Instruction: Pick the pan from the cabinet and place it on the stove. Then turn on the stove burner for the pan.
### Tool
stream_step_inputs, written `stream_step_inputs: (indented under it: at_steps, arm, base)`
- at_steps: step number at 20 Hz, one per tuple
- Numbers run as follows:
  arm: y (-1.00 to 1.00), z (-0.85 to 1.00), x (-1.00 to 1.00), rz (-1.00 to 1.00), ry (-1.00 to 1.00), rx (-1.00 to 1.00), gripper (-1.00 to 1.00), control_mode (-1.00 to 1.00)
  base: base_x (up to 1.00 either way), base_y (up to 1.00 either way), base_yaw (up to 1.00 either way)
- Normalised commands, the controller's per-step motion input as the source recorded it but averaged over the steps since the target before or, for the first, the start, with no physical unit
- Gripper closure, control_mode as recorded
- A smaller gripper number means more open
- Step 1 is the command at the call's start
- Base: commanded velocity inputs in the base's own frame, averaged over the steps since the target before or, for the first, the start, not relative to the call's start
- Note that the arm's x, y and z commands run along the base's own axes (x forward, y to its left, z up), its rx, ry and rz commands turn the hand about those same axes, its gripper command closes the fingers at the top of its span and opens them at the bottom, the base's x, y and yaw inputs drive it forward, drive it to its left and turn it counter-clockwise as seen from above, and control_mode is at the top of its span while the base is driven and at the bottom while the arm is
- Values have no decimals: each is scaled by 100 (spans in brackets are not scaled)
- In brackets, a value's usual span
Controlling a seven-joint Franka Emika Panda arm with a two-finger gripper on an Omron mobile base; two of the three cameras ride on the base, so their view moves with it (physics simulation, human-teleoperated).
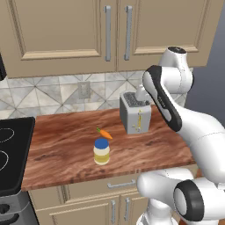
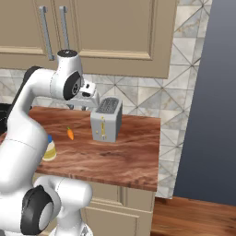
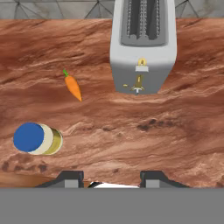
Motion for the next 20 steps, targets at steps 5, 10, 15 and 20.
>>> stream_step_inputs:
  at_steps: [5, 10, 15, 20]
  arm:
    - [0, -1, -19, 0, -1, -1, -100, -100]
    - [37, -2, -33, 0, -8, -2, -100, -100]
    - [53, 18, -34, 0, -23, -4, -100, -100]
    - [29, 45, -31, 0, -29, -2, -100, -100]
  base:
    - [0, 0, 0]
    - [0, 0, 0]
    - [0, 0, 0]
    - [0, 0, 0]
